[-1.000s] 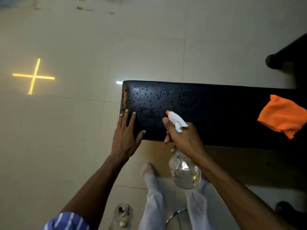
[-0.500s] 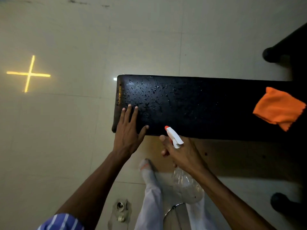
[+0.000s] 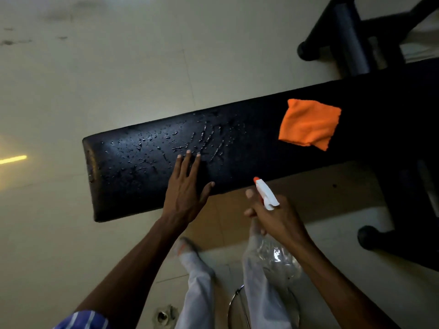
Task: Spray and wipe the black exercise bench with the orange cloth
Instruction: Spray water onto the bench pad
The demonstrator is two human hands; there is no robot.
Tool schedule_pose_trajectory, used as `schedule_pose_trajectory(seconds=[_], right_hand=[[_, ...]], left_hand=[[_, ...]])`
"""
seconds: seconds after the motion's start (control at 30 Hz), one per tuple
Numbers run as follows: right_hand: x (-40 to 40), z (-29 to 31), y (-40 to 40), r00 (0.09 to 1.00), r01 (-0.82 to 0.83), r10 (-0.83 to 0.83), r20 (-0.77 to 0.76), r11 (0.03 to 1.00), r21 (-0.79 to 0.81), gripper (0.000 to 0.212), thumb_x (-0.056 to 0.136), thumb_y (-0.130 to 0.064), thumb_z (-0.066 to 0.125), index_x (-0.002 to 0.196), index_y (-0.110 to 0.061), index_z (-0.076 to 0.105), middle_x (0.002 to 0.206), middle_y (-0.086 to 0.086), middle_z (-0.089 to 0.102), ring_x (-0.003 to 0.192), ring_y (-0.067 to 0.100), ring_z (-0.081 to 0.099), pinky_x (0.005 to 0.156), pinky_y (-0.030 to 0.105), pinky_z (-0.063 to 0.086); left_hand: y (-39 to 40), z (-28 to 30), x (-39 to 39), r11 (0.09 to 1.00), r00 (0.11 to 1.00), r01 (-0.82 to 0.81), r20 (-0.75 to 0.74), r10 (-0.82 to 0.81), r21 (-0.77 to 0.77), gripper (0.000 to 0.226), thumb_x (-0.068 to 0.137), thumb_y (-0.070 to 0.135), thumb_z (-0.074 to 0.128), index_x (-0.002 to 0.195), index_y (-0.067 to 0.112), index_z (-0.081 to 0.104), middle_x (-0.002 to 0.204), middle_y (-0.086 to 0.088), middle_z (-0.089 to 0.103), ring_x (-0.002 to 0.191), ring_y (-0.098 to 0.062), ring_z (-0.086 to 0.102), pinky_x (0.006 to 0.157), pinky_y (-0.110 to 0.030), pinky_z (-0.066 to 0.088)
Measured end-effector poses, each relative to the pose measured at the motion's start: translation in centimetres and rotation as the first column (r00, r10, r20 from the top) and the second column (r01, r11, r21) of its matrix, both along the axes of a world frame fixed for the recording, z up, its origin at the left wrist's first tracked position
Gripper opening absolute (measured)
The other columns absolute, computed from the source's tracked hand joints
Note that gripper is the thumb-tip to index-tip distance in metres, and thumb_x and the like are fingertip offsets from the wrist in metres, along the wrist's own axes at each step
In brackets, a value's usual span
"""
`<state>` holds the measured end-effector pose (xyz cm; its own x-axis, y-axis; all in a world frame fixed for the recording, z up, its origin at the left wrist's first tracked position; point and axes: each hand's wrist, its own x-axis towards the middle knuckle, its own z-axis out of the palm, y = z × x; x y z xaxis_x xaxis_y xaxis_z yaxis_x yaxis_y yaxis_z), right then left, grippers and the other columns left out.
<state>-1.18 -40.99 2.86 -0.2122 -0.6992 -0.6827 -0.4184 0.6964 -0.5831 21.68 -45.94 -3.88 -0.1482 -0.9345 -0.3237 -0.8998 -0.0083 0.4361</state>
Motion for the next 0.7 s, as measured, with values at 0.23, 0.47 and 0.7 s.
schedule_pose_trajectory(seconds=[0.23, 0.47, 0.7], right_hand=[[-6.0, -0.2, 1.3, 0.991, 0.121, -0.123, -0.044, 0.992, -0.042, 0.052, 0.087, -0.075, 0.065, 0.068, -0.027, 0.076, 0.054, -0.013, 0.07, 0.047, 0.003, 0.066, 0.044, 0.015, 0.047], [-11.7, 1.0, 0.5, 0.974, 0.22, -0.224, -0.024, 0.97, -0.106, 0.05, 0.09, -0.071, 0.063, 0.079, -0.026, 0.08, 0.062, -0.01, 0.075, 0.06, 0.01, 0.069, 0.054, 0.027, 0.056], [-18.8, 2.6, -3.7, 0.956, 0.28, -0.292, 0.039, 0.861, -0.424, 0.048, 0.092, -0.06, 0.062, 0.117, -0.019, 0.059, 0.078, -0.005, 0.076, 0.063, 0.004, 0.065, 0.07, 0.041, 0.058]], left_hand=[[-1.9, 0.5, -7.3, 0.996, 0.996, 0.093, -0.009, -0.093, 0.015, 0.084, 0.102, 0.056, 0.051, 0.167, 0.02, 0.012, 0.176, -0.006, 0.002, 0.163, -0.029, -0.003, 0.128, -0.037, 0.0], [-4.6, 1.9, -14.4, 0.99, 0.986, 0.138, -0.097, -0.133, 0.04, 0.076, 0.103, 0.05, 0.055, 0.163, 0.014, 0.026, 0.172, -0.009, 0.022, 0.161, -0.029, 0.011, 0.132, -0.045, 0.016], [-11.3, 2.5, -22.8, 0.988, 0.974, 0.09, -0.218, -0.06, 0.127, 0.063, 0.1, 0.05, 0.059, 0.147, 0.011, 0.045, 0.141, -0.012, 0.052, 0.129, -0.029, 0.051, 0.104, -0.041, 0.045]])
